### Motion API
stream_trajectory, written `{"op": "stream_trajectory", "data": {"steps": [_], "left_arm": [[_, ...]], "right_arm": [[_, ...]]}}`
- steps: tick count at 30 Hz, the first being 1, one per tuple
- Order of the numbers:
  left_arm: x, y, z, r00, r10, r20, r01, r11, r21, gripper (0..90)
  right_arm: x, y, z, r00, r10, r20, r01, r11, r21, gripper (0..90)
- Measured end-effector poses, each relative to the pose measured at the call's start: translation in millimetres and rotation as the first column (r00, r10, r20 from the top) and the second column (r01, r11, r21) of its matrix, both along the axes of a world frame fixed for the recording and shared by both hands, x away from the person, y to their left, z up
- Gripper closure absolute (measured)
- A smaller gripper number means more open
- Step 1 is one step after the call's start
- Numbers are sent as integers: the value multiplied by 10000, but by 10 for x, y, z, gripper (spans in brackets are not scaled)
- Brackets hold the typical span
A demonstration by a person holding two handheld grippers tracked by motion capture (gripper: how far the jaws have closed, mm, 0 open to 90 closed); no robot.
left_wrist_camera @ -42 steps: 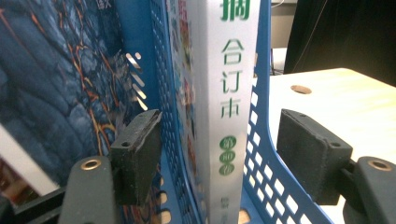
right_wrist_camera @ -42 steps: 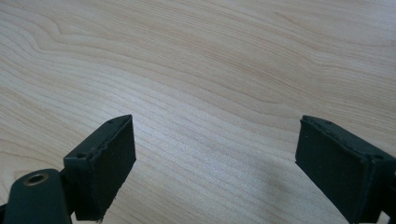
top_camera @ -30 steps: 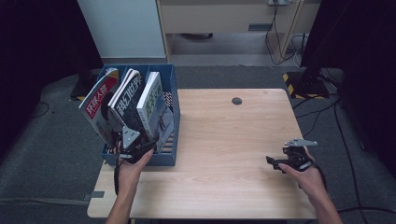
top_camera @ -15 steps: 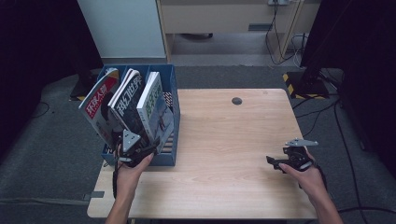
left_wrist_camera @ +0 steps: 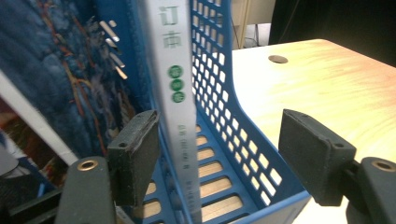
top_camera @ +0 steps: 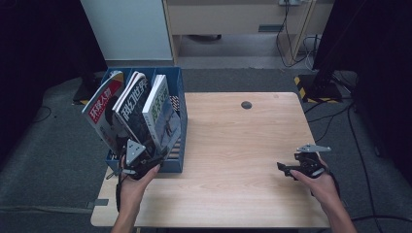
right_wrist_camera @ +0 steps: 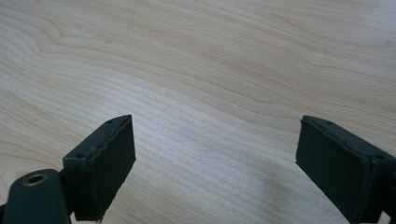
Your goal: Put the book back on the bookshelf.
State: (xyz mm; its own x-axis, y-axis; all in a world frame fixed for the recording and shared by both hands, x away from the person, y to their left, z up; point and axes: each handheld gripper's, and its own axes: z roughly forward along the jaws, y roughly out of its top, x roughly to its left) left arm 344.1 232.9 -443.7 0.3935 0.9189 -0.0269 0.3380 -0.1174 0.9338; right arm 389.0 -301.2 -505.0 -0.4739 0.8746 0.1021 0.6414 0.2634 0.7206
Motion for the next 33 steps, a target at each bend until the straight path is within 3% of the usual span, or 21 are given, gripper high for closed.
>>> {"op": "stream_trajectory", "data": {"steps": [14,17,25,33], "left_arm": [[-39,-191,27,9982,-602,43,602,9981,101,290],[-18,-223,17,9964,-844,-66,844,9964,-39,286],[44,-371,17,9922,-1241,-113,1242,9922,100,283],[97,-393,-23,9913,-1286,-291,1290,9916,115,282]], "right_arm": [[-3,-9,3,10000,-53,34,53,10000,54,121],[-5,-3,1,10000,-66,2,66,9999,82,121],[-7,-9,-2,10000,-81,-18,81,9999,112,120],[-7,-10,-9,10000,-63,-54,63,9999,110,118]]}}
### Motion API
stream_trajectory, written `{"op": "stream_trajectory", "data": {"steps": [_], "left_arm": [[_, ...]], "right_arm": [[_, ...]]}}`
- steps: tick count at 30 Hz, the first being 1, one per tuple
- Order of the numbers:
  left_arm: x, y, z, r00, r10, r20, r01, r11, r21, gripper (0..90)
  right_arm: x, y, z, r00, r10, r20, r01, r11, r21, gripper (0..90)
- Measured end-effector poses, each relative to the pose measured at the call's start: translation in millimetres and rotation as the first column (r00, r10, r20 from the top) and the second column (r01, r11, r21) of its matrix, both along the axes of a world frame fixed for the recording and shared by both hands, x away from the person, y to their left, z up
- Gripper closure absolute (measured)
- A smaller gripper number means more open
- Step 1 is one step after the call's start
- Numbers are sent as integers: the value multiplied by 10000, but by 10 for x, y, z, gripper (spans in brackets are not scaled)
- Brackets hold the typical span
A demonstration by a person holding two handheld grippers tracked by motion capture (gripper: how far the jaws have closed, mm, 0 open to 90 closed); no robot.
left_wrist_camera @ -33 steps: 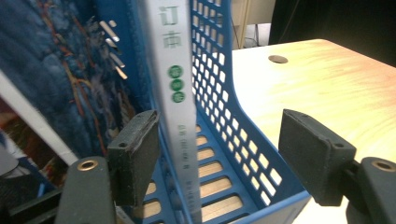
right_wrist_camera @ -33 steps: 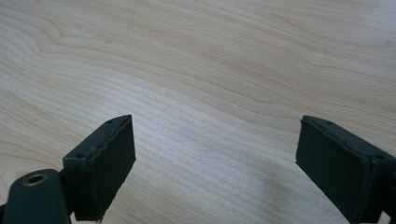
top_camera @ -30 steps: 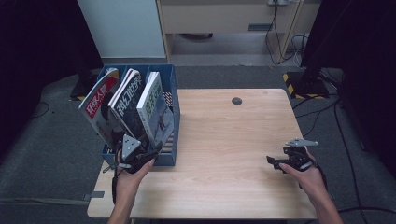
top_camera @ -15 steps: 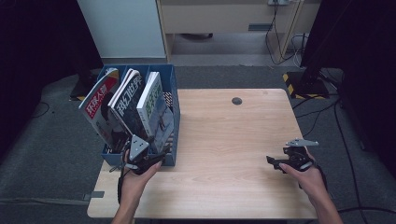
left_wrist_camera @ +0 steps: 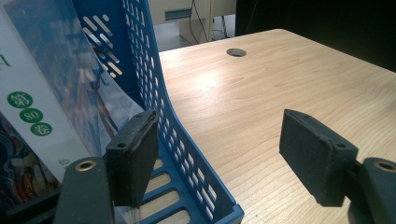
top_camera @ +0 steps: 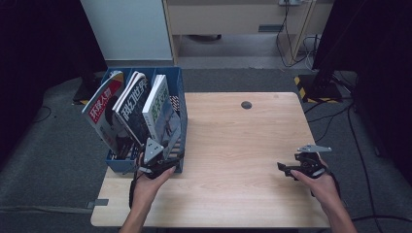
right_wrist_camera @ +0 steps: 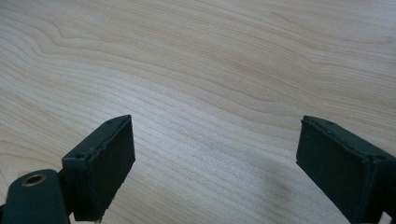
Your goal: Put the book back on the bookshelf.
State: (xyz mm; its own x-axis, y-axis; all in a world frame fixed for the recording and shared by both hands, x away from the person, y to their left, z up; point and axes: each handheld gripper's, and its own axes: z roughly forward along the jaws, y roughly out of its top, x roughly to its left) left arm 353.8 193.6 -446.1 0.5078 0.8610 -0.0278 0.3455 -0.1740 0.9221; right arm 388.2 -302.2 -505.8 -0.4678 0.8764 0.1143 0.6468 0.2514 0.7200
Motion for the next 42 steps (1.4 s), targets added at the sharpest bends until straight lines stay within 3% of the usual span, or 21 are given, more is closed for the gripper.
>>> {"op": "stream_trajectory", "data": {"steps": [25,42], "left_arm": [[77,-154,13,9986,-467,-261,474,9986,245,278],[128,-254,39,9976,-647,-230,656,9970,410,273]], "right_arm": [[3,-4,-9,10000,26,-23,-26,10000,-45,107],[4,-10,-6,10000,-2,-7,2,10000,-40,106]]}}
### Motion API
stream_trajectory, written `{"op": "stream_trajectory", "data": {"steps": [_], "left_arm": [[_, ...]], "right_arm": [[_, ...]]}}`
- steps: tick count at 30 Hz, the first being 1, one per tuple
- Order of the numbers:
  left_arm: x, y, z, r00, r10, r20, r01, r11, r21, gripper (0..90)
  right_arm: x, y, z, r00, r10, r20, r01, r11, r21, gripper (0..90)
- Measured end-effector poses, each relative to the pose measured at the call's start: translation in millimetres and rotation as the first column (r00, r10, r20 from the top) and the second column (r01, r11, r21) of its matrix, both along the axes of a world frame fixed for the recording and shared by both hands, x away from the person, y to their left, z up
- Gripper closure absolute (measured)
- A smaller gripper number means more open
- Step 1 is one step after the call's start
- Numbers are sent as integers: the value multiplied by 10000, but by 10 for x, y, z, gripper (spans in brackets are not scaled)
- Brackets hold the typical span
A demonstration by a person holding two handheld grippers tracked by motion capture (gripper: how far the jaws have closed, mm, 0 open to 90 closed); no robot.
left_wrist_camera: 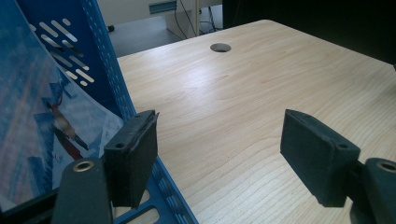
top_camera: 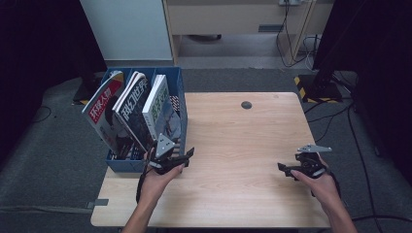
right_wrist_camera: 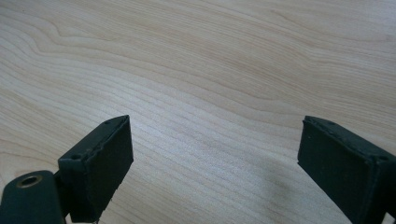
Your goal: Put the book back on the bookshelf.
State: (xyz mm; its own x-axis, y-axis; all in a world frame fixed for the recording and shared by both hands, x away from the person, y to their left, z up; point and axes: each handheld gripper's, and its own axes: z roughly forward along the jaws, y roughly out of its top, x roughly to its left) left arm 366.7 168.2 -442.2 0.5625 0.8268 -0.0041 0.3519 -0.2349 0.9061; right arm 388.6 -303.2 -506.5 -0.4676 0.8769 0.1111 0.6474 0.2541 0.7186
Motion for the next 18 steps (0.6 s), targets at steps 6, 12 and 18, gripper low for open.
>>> {"op": "stream_trajectory", "data": {"steps": [6,12,18], "left_arm": [[33,-29,-6,9999,-122,-117,122,9999,37,265],[75,-87,3,9988,-371,-308,374,9993,81,221],[102,-131,25,9982,-465,-369,465,9989,-16,175]], "right_arm": [[0,3,1,10000,6,1,-6,10000,10,107],[-1,1,0,10000,-16,-9,16,10000,6,107],[2,-3,2,10000,-31,17,31,10000,8,107]]}}
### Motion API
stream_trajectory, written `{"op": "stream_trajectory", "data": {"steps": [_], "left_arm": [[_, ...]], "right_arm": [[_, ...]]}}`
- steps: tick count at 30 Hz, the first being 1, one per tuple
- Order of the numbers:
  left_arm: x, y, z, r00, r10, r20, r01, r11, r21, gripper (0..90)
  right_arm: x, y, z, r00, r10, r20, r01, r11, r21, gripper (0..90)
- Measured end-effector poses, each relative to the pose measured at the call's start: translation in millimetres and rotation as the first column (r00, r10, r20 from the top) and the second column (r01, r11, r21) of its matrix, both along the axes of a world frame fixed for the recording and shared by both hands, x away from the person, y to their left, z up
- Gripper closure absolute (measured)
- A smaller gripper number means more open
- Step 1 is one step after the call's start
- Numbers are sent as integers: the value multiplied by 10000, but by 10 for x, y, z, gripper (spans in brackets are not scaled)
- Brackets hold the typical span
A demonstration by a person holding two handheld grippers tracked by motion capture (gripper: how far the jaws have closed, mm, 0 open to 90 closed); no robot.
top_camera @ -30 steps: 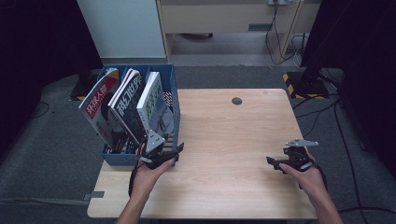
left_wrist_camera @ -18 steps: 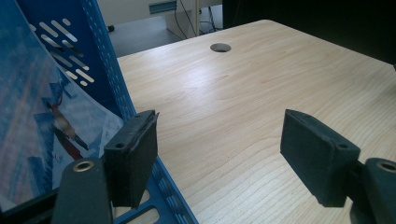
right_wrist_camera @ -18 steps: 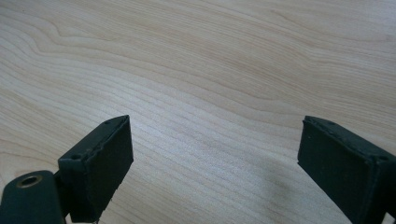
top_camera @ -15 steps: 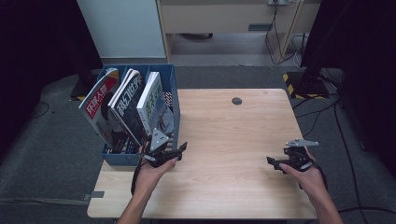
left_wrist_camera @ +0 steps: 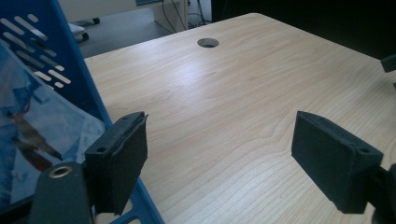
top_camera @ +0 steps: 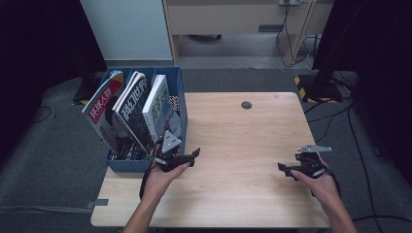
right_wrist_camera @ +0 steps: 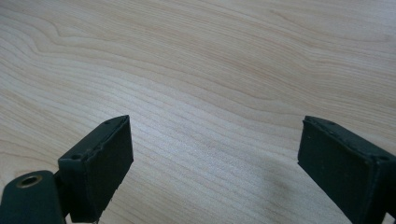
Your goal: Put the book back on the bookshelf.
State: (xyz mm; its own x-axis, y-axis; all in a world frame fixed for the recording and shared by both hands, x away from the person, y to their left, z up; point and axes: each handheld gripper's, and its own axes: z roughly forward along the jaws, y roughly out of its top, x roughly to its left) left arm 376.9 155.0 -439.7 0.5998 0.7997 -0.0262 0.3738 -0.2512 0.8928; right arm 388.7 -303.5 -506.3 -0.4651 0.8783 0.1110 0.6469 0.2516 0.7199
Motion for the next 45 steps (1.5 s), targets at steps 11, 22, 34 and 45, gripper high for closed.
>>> {"op": "stream_trajectory", "data": {"steps": [11,22,34,45], "left_arm": [[26,-43,43,9998,-178,-9,178,9998,-106,136],[51,-192,73,9984,-570,-30,570,9983,-130,112],[91,-477,62,9926,-1209,-106,1210,9926,97,64],[123,-846,-131,9827,-1791,-468,1815,9819,537,66]], "right_arm": [[-3,9,-2,10000,58,-36,-58,10000,-37,106],[-11,16,8,10000,29,8,-29,10000,-13,106],[-15,16,7,10000,22,-12,-22,10000,1,105],[-20,23,8,10000,49,-14,-49,10000,-60,105]]}}
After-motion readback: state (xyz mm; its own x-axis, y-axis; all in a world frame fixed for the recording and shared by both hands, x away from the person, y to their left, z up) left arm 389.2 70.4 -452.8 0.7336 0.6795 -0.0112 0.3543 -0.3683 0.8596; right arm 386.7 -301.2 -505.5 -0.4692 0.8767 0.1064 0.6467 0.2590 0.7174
